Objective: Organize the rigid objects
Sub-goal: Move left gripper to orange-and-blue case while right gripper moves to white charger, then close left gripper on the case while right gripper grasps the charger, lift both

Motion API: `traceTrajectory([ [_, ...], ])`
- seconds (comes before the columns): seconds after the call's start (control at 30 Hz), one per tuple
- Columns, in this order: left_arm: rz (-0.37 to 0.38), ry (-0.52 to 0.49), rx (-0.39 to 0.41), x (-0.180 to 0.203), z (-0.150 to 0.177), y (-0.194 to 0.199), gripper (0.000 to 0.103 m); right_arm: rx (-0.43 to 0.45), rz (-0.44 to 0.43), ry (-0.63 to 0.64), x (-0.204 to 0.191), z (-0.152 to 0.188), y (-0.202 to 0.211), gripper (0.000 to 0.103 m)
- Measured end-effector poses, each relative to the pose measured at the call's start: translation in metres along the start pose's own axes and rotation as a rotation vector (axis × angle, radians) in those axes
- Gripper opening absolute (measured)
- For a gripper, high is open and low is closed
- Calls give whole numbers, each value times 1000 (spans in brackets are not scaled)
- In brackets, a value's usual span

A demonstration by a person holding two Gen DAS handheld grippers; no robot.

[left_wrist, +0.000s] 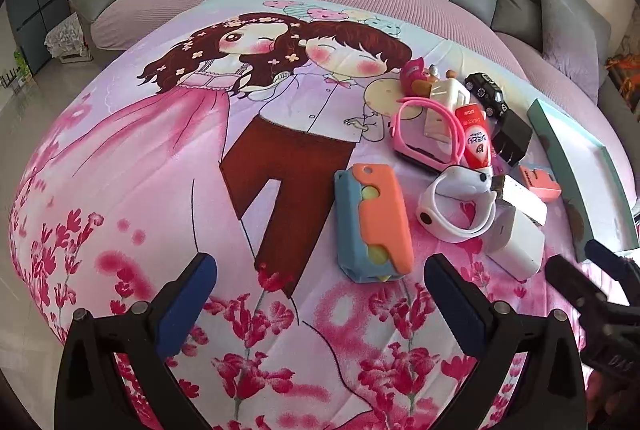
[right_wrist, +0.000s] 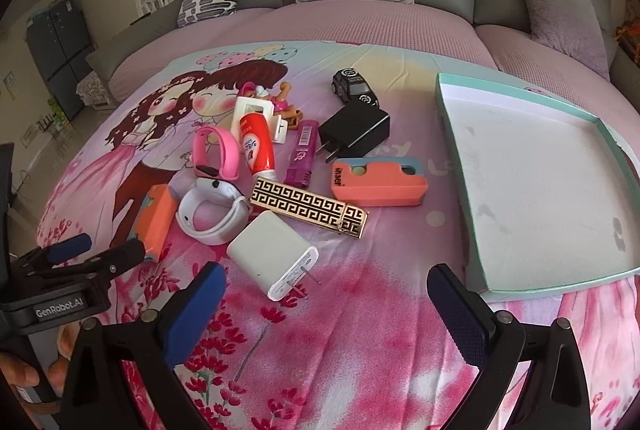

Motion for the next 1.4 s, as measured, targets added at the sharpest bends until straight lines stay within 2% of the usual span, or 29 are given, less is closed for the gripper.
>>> traceTrajectory([
  [0.1, 7, -31, 0, 10, -7, -2, 103, -24, -1, 24, -8, -3, -12, 95],
  [0.17, -11, -36, -13, 15, -11, -9, 102, -35, 2, 33, -12, -5, -18, 89],
  [0.27, -3, -52, -24, 20, -16, -17, 102, -49, -12, 40, -15, -7, -25, 88],
  [0.47, 13, -63, -36, 22, -20, -28, 100, -49, -14, 55, -20, -11, -30, 77],
  [0.6, 30, -62, -35, 20, -21, -27, 98, -41, -21, 69, -23, -13, -31, 67],
  [0.63, 25, -61, -32, 20, -21, -27, 92, -39, -19, 72, -24, -13, -31, 62],
  [0.67, 14, -61, -31, 19, -22, -27, 84, -38, -18, 71, -24, -13, -31, 62],
  [0.9, -40, -71, -25, 17, -23, -27, 67, -34, -27, 48, -21, -12, -31, 62],
  [0.97, -41, -83, -19, 19, -24, -26, 46, -35, -30, 41, -20, -12, -30, 61],
  [1.0, -35, -85, -18, 20, -25, -25, 43, -36, -34, 36, -19, -12, -29, 61],
  [1.23, -23, -81, -7, 22, -23, -13, 43, -14, -58, 19, -15, -8, -14, 61],
  [1.4, -15, -93, 66, 30, -32, 20, 43, 43, -74, -1, -8, -14, 10, 61],
])
Point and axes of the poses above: each gripper's, at about its wrist camera, not at the fingertips, and y roughly against the way its jaws point, x to its right, z to its underside, the point moved 3 cm from there along -y, roughly the way its jaws point, and after that the axes turned 14 degrees about -x, right-handed, at the moved point
